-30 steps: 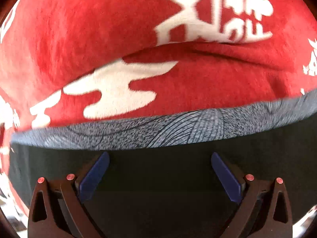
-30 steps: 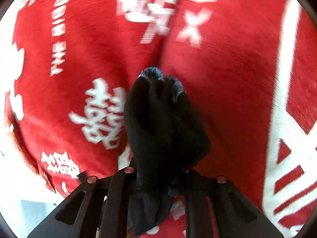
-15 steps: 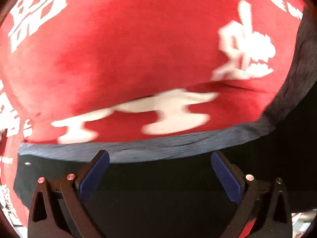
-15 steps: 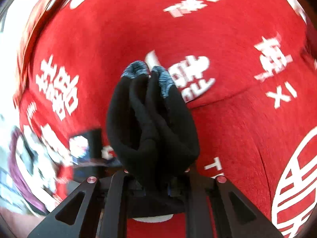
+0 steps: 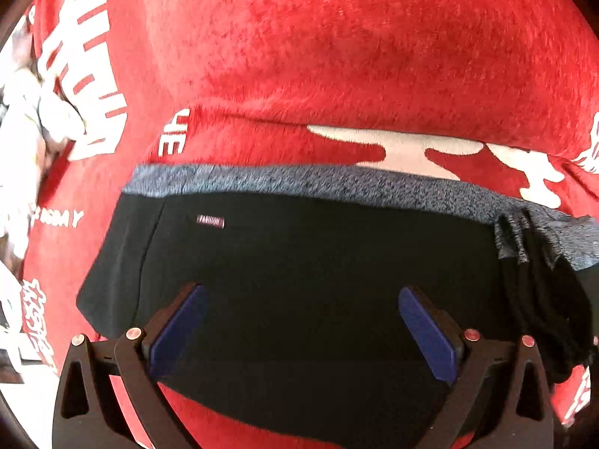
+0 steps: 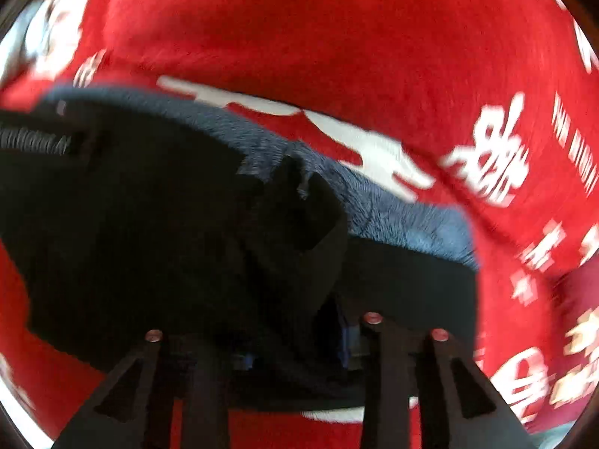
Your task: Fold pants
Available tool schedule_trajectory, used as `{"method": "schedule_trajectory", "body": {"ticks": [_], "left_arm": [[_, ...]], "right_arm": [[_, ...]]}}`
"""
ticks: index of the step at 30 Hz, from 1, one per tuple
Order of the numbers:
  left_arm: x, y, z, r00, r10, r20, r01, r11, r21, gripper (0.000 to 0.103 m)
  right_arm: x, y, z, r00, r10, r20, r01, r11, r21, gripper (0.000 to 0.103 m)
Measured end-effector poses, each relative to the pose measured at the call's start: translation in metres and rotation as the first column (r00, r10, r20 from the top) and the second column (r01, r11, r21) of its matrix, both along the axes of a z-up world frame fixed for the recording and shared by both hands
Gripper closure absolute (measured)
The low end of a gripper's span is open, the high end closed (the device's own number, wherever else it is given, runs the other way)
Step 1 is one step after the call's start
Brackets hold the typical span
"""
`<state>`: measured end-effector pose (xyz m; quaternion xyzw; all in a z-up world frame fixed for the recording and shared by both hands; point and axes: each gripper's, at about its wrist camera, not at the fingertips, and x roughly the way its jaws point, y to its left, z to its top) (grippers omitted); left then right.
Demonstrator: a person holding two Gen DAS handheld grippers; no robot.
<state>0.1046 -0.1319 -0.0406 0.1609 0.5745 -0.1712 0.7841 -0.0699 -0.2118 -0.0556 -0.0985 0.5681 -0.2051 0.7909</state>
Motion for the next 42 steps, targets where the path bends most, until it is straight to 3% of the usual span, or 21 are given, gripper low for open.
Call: {"method": "schedule_trajectory", "body": {"ticks": [2,5,8,10,11,13,16,18,20,21,22,25,26,28,31,33,35,36,39,40,42], "left_arm": [[-0.002,0.003,-0.001,1.000,-0.018,-0.016,0.018,1.000,-0.019,0.000],[-0.013,-0.012,0.007,0.996,-0.077,-0.037,0.074,0.995,-0.060,0.000],[-0.027,-0.031,0.019,0.984,-0.163,-0.073,0.152,0.979,-0.132,0.000],[-0.045,-0.045,0.039,0.968,-0.228,-0.101,0.208,0.962,-0.179,0.000],[-0.052,-0.054,0.042,0.955,-0.269,-0.126,0.240,0.948,-0.207,0.000],[-0.064,-0.069,0.042,0.931,-0.324,-0.166,0.279,0.928,-0.246,0.000],[-0.080,-0.091,0.039,0.906,-0.376,-0.192,0.318,0.907,-0.276,0.001],[-0.090,-0.105,0.035,0.897,-0.396,-0.195,0.336,0.900,-0.279,0.020],[-0.092,-0.117,0.018,0.881,-0.402,-0.250,0.341,0.905,-0.254,0.056],[-0.095,-0.122,0.010,0.867,-0.405,-0.289,0.338,0.906,-0.256,0.062],[-0.096,-0.124,0.005,0.861,-0.405,-0.306,0.335,0.906,-0.258,0.066],[-0.100,-0.127,0.009,0.867,-0.413,-0.278,0.354,0.904,-0.240,0.068],[-0.102,-0.125,0.015,0.870,-0.415,-0.265,0.358,0.903,-0.236,0.068],[-0.105,-0.114,0.023,0.883,-0.406,-0.237,0.355,0.906,-0.230,0.068],[-0.110,-0.093,0.016,0.906,-0.363,-0.219,0.327,0.927,-0.186,0.068],[-0.114,-0.086,0.008,0.914,-0.343,-0.218,0.309,0.935,-0.172,0.063],[-0.113,-0.085,0.007,0.931,-0.317,-0.180,0.297,0.946,-0.129,0.038],[-0.111,-0.084,0.011,0.942,-0.295,-0.162,0.280,0.954,-0.112,0.033],[-0.099,-0.079,0.026,0.956,-0.257,-0.139,0.236,0.960,-0.149,0.032],[-0.096,-0.079,0.031,0.960,-0.249,-0.128,0.229,0.962,-0.151,0.032],[-0.088,-0.083,0.043,0.966,-0.240,-0.093,0.225,0.963,-0.152,0.032]], "right_arm": [[-0.007,0.017,0.018,0.998,0.054,0.013,-0.054,0.999,-0.007,0.060],[-0.021,0.020,0.046,0.994,0.089,0.060,-0.094,0.993,0.073,0.055],[-0.042,-0.005,0.073,0.987,0.035,0.156,-0.079,0.954,0.289,0.053],[-0.059,-0.035,0.080,0.977,-0.092,0.192,-0.005,0.890,0.456,0.053],[-0.070,-0.055,0.076,0.965,-0.189,0.182,0.060,0.834,0.548,0.053],[-0.092,-0.096,0.058,0.911,-0.399,0.103,0.220,0.681,0.698,0.053],[-0.129,-0.145,0.024,0.771,-0.637,-0.022,0.330,0.370,0.868,0.053],[-0.144,-0.161,0.005,0.700,-0.709,-0.082,0.324,0.213,0.922,0.053],[-0.150,-0.169,-0.010,0.663,-0.740,-0.116,0.320,0.140,0.937,0.053],[-0.150,-0.171,-0.014,0.654,-0.747,-0.119,0.311,0.122,0.943,0.053],[-0.150,-0.173,-0.020,0.640,-0.758,-0.124,0.296,0.094,0.951,0.055],[-0.148,-0.178,-0.038,0.592,-0.787,-0.172,0.304,0.021,0.952,0.089],[-0.147,-0.177,-0.041,0.581,-0.793,-0.185,0.302,-0.002,0.953,0.090],[-0.145,-0.178,-0.033,0.592,-0.788,-0.168,0.274,0.000,0.962,0.090],[-0.131,-0.169,-0.015,0.659,-0.739,-0.137,0.288,0.080,0.954,0.090],[-0.121,-0.164,-0.024,0.686,-0.711,-0.156,0.330,0.113,0.937,0.090],[-0.114,-0.160,-0.036,0.715,-0.678,-0.171,0.392,0.186,0.901,0.090],[-0.112,-0.160,-0.040,0.722,-0.672,-0.167,0.386,0.190,0.903,0.090],[-0.110,-0.164,-0.031,0.755,-0.635,-0.160,0.344,0.177,0.922,0.075],[-0.110,-0.165,-0.025,0.773,-0.615,-0.159,0.340,0.190,0.921,0.066],[-0.109,-0.168,-0.001,0.814,-0.572,-0.101,0.293,0.255,0.922,0.064]]}}
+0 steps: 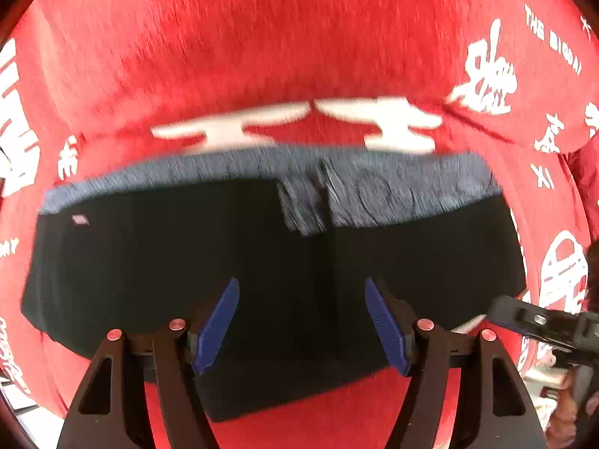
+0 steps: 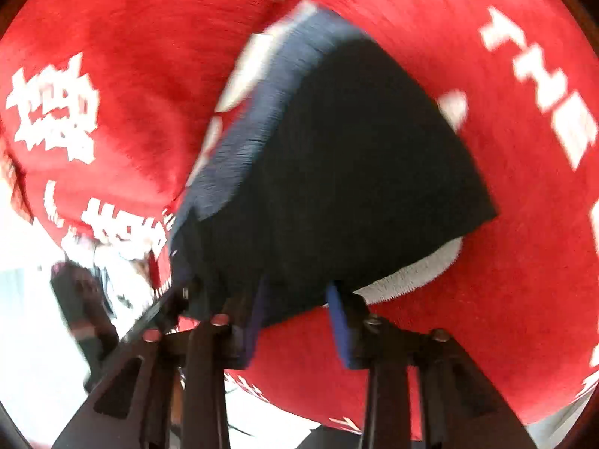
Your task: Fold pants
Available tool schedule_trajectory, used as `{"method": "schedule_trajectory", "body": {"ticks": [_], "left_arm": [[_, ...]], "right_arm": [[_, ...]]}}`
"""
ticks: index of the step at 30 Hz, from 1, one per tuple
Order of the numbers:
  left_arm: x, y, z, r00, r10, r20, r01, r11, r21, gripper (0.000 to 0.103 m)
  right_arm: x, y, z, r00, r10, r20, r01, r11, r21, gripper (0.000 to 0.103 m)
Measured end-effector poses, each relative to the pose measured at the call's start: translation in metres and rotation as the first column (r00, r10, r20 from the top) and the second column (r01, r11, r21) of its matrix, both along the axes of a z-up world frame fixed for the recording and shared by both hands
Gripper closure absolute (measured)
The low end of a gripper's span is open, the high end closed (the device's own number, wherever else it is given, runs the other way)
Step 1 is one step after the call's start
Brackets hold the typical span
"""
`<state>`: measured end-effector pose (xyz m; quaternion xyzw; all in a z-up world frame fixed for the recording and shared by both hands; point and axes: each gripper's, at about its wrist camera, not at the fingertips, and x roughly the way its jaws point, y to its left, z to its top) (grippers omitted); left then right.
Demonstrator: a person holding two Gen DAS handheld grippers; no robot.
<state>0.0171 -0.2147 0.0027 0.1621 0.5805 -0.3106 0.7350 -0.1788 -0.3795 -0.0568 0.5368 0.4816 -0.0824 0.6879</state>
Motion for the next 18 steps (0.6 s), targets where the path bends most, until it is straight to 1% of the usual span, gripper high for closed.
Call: {"method": "schedule_trajectory", "body": {"ticks": [1,2,4,5,6,8,10,11,12,13,14,15,16,17,18], "left_arm": [[0.003,-0.004,0.004,1.000,-0.003,0.010,0.003,1.000,-0.004,0.029],[0.005,-0.009,0.007,1.000,-0.009,0.018,0.009,1.000,-0.008,0.018],[0.008,-0.027,0.010,0.999,-0.025,0.042,0.026,0.999,-0.024,0.017],[0.009,-0.036,0.009,0.998,-0.034,0.043,0.035,0.999,-0.020,0.017],[0.010,-0.047,0.008,0.998,-0.046,0.046,0.047,0.999,-0.006,0.017],[0.011,-0.058,0.011,0.997,-0.040,0.060,0.041,0.999,-0.009,0.017],[0.013,-0.060,0.014,0.998,-0.027,0.057,0.028,0.999,-0.032,0.017],[0.014,-0.060,0.012,0.999,-0.018,0.050,0.019,0.999,-0.027,0.017],[0.015,-0.059,0.009,0.999,-0.013,0.043,0.013,1.000,-0.018,0.017],[0.016,-0.057,0.004,0.999,-0.007,0.032,0.007,1.000,-0.001,0.017],[0.017,-0.053,-0.001,1.000,-0.003,0.026,0.003,1.000,0.018,0.017],[0.017,-0.050,-0.007,1.000,-0.002,0.024,0.001,0.999,0.042,0.017],[0.015,-0.047,-0.011,1.000,-0.004,0.025,0.002,0.998,0.061,0.017],[0.013,-0.043,-0.018,1.000,-0.007,0.025,0.005,0.996,0.087,0.017],[0.009,-0.039,-0.027,0.999,-0.016,0.029,0.012,0.993,0.114,0.017]], "right_arm": [[0.003,-0.003,0.013,0.999,0.030,0.021,-0.030,0.999,-0.038,0.064],[0.003,-0.005,0.020,0.998,0.045,0.033,-0.042,0.997,-0.064,0.064],[0.011,-0.017,0.033,0.997,0.060,0.045,-0.052,0.988,-0.147,0.065],[0.018,-0.024,0.037,0.997,0.067,0.026,-0.060,0.978,-0.198,0.066],[0.024,-0.029,0.038,0.997,0.075,0.012,-0.071,0.972,-0.226,0.067],[0.037,-0.039,0.041,0.992,0.100,0.077,-0.086,0.983,-0.165,0.066],[0.042,-0.038,0.042,0.973,0.170,0.153,-0.165,0.985,-0.045,0.066],[0.046,-0.031,0.041,0.962,0.219,0.160,-0.222,0.975,0.003,0.066],[0.047,-0.023,0.041,0.956,0.255,0.142,-0.259,0.966,0.005,0.066],[0.045,-0.017,0.041,0.955,0.273,0.118,-0.273,0.962,-0.011,0.066],[0.041,-0.016,0.041,0.959,0.262,0.106,-0.262,0.965,-0.011,0.066],[0.036,-0.018,0.039,0.969,0.223,0.109,-0.224,0.975,-0.005,0.066],[0.029,-0.023,0.036,0.981,0.154,0.119,-0.159,0.987,0.028,0.065],[0.023,-0.029,0.027,0.989,0.054,0.140,-0.068,0.993,0.098,0.065],[0.021,-0.032,0.020,0.990,-0.004,0.143,-0.016,0.990,0.137,0.065]]}}
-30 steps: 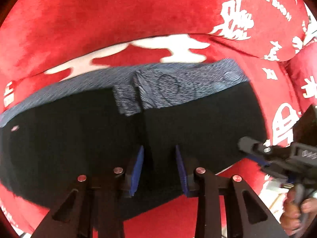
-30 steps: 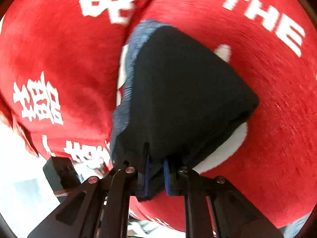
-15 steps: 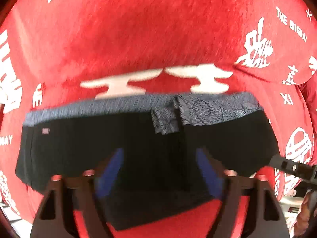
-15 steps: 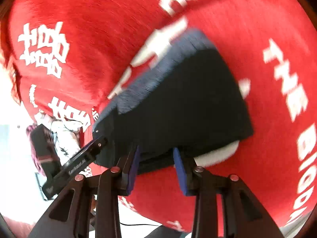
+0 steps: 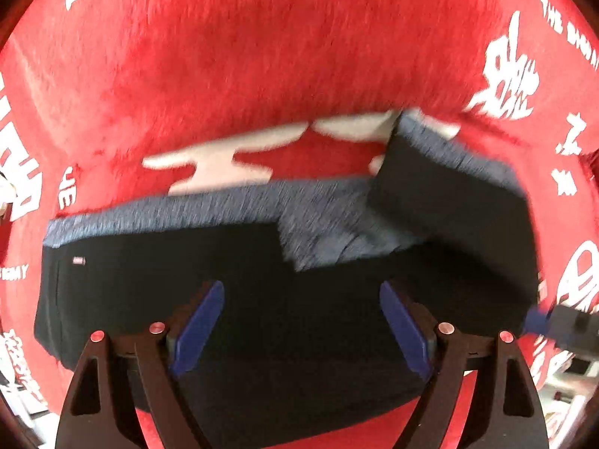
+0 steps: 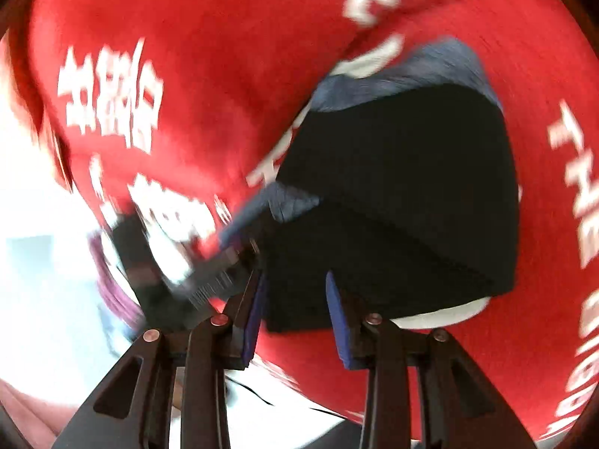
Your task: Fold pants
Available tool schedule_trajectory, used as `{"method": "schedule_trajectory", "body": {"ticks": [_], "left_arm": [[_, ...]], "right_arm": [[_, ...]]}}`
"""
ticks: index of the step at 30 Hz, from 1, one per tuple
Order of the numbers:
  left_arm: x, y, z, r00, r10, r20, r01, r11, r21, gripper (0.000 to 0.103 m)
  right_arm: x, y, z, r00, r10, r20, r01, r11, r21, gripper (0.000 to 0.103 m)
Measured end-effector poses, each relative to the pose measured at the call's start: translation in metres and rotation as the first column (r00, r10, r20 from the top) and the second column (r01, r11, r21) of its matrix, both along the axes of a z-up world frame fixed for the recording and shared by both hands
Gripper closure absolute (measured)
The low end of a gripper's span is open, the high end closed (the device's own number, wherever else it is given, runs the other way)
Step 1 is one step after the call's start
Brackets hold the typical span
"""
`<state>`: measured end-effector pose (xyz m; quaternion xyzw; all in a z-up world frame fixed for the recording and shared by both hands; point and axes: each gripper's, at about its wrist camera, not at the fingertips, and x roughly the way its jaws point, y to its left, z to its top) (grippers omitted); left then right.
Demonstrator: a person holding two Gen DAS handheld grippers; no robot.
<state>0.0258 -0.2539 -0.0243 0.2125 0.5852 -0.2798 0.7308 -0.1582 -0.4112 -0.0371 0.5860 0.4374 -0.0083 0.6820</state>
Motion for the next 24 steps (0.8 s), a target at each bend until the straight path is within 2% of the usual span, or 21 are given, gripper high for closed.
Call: {"method": "schedule_trajectory", "body": {"ticks": [3,5,8,12,13,14,16,18,22,24], "left_arm": [[-0.012,0.009,-0.031,1.000,-0.019,0.004,0.019,0.995,0.100,0.016],[-0.015,0.019,-0.030,1.000,0.007,0.016,-0.007,0.999,0.037,0.016],[-0.018,0.022,-0.031,1.000,-0.013,0.018,0.013,0.999,0.033,0.016],[-0.019,0.024,-0.031,1.000,-0.018,0.012,0.018,0.999,0.027,0.016],[-0.019,0.025,-0.031,1.000,-0.014,0.007,0.014,1.000,0.026,0.016],[-0.018,0.028,-0.031,1.000,-0.009,0.002,0.009,1.000,0.025,0.016],[-0.016,0.035,-0.027,1.000,0.008,-0.008,-0.008,1.000,0.020,0.016],[-0.013,0.047,-0.022,0.999,0.037,-0.010,-0.037,0.999,0.008,0.016],[0.000,0.077,-0.012,0.994,0.107,0.014,-0.107,0.994,-0.002,0.016],[0.007,0.093,-0.010,0.989,0.147,0.026,-0.147,0.989,0.009,0.016]], "right_arm": [[0.007,0.001,-0.028,0.992,-0.129,0.002,0.128,0.988,0.084,0.062],[0.017,0.003,-0.048,0.977,-0.211,-0.016,0.211,0.970,0.124,0.061],[0.022,0.003,-0.066,0.938,-0.345,0.001,0.340,0.924,0.174,0.061],[0.027,-0.003,-0.073,0.901,-0.433,-0.028,0.429,0.879,0.207,0.061],[0.025,-0.005,-0.074,0.892,-0.451,-0.039,0.448,0.867,0.220,0.072],[0.019,-0.008,-0.071,0.888,-0.457,-0.055,0.457,0.863,0.215,0.094],[0.017,-0.014,-0.061,0.899,-0.432,-0.075,0.438,0.887,0.146,0.097],[0.021,-0.015,-0.042,0.928,-0.370,-0.036,0.372,0.925,0.075,0.097],[0.030,0.010,-0.010,0.987,-0.162,-0.015,0.161,0.986,-0.053,0.097],[0.030,0.032,-0.013,0.994,-0.091,-0.053,0.087,0.994,-0.066,0.097]]}}
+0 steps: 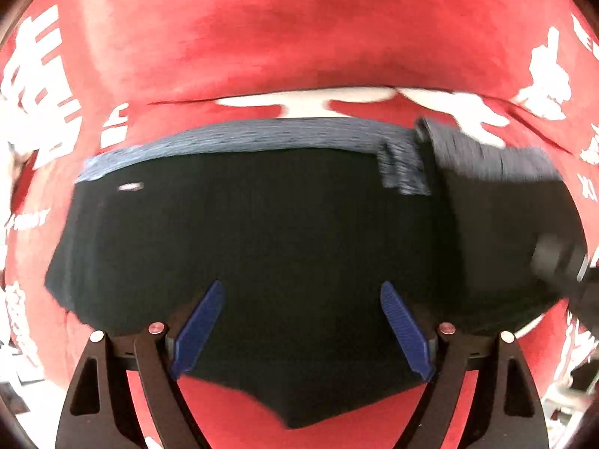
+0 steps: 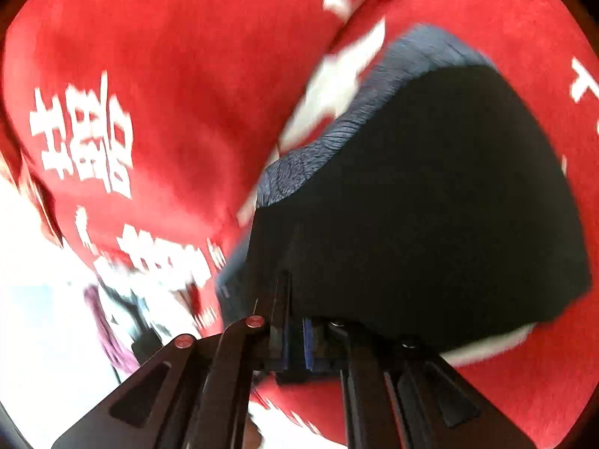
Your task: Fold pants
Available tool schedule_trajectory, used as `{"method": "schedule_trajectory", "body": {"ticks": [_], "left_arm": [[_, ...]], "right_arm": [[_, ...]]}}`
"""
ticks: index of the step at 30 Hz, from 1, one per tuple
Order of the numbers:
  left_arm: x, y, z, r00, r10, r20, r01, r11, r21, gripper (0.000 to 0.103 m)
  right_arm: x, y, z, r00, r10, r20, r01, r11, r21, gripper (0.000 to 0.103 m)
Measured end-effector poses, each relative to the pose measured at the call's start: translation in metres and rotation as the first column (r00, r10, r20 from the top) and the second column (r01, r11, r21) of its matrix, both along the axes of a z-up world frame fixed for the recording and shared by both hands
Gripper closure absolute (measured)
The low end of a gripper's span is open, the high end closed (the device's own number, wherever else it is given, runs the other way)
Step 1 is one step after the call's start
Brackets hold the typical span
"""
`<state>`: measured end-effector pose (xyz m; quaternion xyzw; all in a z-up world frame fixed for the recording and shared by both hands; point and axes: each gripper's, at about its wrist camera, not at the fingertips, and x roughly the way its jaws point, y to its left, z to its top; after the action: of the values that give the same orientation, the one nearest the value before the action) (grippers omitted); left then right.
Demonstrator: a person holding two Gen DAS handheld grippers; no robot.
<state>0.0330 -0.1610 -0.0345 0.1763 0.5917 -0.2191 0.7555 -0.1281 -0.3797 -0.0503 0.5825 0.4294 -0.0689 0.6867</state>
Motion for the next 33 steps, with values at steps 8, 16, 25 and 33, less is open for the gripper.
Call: {"method": "schedule_trajectory", "body": {"ticks": [8,16,25,33], "left_arm": [[0.013,0.018,0.004,0.999,0.048,0.010,-0.048,0.998,0.036,0.016],[0.015,-0.042,0.032,0.996,-0.084,-0.033,0.079,0.989,-0.122,0.016],[0.006,-0.084,0.016,0.935,-0.293,-0.198,0.226,0.926,-0.301,0.017],[-0.002,-0.090,-0.001,0.875,-0.372,-0.310,0.264,0.903,-0.339,0.083]], "right_arm": [[-0.002,0.039,-0.042,0.992,0.061,-0.115,-0.064,0.998,-0.022,0.094],[-0.011,0.018,0.054,0.952,0.294,-0.087,-0.306,0.919,-0.247,0.046],[-0.027,-0.104,0.031,0.965,-0.012,-0.263,-0.097,0.912,-0.399,0.044],[-0.032,-0.083,0.015,0.971,0.012,-0.240,-0.097,0.933,-0.346,0.044]]}}
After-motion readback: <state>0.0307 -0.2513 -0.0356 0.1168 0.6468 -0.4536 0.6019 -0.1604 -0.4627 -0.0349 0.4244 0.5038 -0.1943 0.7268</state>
